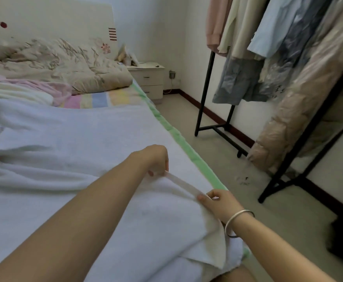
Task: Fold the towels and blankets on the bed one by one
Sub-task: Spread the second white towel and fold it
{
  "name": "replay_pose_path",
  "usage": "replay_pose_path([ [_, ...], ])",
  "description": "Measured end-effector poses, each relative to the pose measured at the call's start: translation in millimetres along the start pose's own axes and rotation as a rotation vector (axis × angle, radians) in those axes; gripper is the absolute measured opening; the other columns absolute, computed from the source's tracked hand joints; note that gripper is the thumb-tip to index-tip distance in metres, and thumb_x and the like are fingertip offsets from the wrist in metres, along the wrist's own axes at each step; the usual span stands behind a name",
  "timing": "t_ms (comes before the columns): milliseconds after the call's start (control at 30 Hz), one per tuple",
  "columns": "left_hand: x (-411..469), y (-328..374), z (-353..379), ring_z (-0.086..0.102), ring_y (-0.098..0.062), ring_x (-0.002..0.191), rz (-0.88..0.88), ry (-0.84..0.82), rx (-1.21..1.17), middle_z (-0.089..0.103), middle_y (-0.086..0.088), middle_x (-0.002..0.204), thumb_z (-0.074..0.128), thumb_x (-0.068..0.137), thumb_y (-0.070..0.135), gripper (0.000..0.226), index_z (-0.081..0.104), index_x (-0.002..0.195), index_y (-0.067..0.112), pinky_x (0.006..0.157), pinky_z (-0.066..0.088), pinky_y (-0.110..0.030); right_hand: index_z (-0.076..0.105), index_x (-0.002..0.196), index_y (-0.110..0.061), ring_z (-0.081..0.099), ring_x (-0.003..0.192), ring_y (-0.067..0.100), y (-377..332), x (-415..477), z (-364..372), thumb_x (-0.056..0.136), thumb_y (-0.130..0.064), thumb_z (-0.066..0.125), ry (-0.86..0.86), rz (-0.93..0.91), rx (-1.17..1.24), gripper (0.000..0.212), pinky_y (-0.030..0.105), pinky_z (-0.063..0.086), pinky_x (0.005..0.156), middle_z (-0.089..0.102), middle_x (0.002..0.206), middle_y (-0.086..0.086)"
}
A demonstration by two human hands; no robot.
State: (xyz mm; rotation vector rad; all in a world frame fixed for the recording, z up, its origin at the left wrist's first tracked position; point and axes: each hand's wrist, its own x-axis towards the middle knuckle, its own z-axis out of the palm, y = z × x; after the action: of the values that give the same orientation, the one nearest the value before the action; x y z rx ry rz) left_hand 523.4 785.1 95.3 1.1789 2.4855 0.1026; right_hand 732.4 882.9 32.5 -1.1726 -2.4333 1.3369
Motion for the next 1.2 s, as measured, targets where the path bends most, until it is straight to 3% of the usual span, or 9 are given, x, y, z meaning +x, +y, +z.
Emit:
replay_pose_path([
  [133,4.9,2.2,10.7,0.071,-0.019,0.063,-0.026,0.133,0.048,0.069,0.003,0.087,0.063,0.088,0.019,0.013,0.067,0.077,0.025,0.071,0.060,-0.032,0.068,0.084,-0.015,0.069,0.080,0.023,21.3,-13.0,1.0,0.083,-0.033,0.073,0.009,0.035,0.154,0.019,0.035,0.055,0.075,0.073,0.082,0.006],
  [300,-4.9,-17.7,24.5,0.063,-0.026,0.087,-0.063,0.377,0.051,0.065,-0.005,0.097,0.055,0.096,0.034,0.018,0.060,0.098,0.017,0.074,0.047,-0.032,0.066,0.085,-0.013,0.061,0.065,0.016,28.0,-49.8,9.6,0.084,-0.035,0.071,0.031,0.118,0.174,0.023,0.027,0.048,0.055,0.065,0.071,-0.001],
  [433,-10.2,-15.1,34.7,0.057,-0.031,0.098,-0.043,0.471,0.031,0.063,-0.009,0.105,0.056,0.096,0.032,0.018,0.064,0.102,0.017,0.075,0.043,-0.034,0.062,0.087,0.003,0.060,0.060,0.026,36.9,-83.5,24.3,0.095,-0.016,0.059,0.083,0.192,0.563,0.020,0.033,0.056,0.051,0.062,0.076,0.016],
  [600,-3.4,4.5,18.4,0.057,-0.032,0.093,0.152,0.737,0.044,0.066,-0.010,0.096,0.057,0.095,0.023,0.013,0.065,0.098,0.013,0.072,0.040,-0.036,0.068,0.091,0.006,0.053,0.052,0.023,44.3,-102.5,17.7,0.097,-0.020,0.054,0.215,0.222,0.828,0.030,0.031,0.052,0.056,0.059,0.061,0.011],
  [700,4.9,24.5,8.7,0.054,-0.034,0.091,0.286,0.810,0.137,0.061,-0.015,0.091,0.056,0.094,0.016,0.013,0.065,0.098,0.007,0.070,0.039,-0.038,0.068,0.086,-0.003,0.060,0.067,0.027,55.3,-97.0,7.9,0.095,-0.022,0.058,0.248,0.168,0.769,0.024,0.032,0.055,0.053,0.067,0.078,0.018],
  [833,27.5,41.8,25.5,0.049,-0.032,0.090,0.311,0.787,0.212,0.054,-0.015,0.089,0.054,0.090,0.004,0.006,0.060,0.092,0.004,0.064,0.035,-0.038,0.065,0.078,-0.022,0.066,0.070,0.031,85.7,-84.2,2.8,0.088,-0.043,0.062,0.328,0.114,0.367,0.023,0.052,0.055,0.072,0.071,0.076,0.006],
  [933,46.9,50.5,48.1,0.049,-0.032,0.089,0.324,0.739,0.279,0.052,-0.015,0.088,0.055,0.086,-0.002,0.008,0.058,0.089,0.004,0.061,0.029,-0.036,0.061,0.080,-0.028,0.067,0.069,0.028,104.1,-78.8,1.8,0.079,-0.055,0.057,0.311,0.118,0.261,0.027,0.049,0.056,0.068,0.070,0.070,-0.003],
  [1067,67.0,60.3,73.3,0.051,-0.034,0.084,0.400,0.677,0.332,0.053,-0.019,0.085,0.058,0.083,-0.004,0.006,0.058,0.085,0.001,0.058,0.029,-0.037,0.060,0.078,-0.023,0.066,0.068,0.024,113.5,-77.6,2.2,0.088,-0.038,0.064,0.313,0.114,0.190,0.018,0.044,0.055,0.068,0.069,0.066,-0.004],
  [1200,75.2,58.2,85.5,0.048,-0.033,0.094,0.350,0.601,0.289,0.051,-0.015,0.096,0.051,0.087,-0.003,0.011,0.056,0.094,0.004,0.064,0.038,-0.041,0.055,0.076,-0.024,0.063,0.068,0.018,115.0,-74.8,2.6,0.084,-0.041,0.068,0.318,0.128,0.092,0.022,0.039,0.052,0.072,0.065,0.068,-0.006],
])
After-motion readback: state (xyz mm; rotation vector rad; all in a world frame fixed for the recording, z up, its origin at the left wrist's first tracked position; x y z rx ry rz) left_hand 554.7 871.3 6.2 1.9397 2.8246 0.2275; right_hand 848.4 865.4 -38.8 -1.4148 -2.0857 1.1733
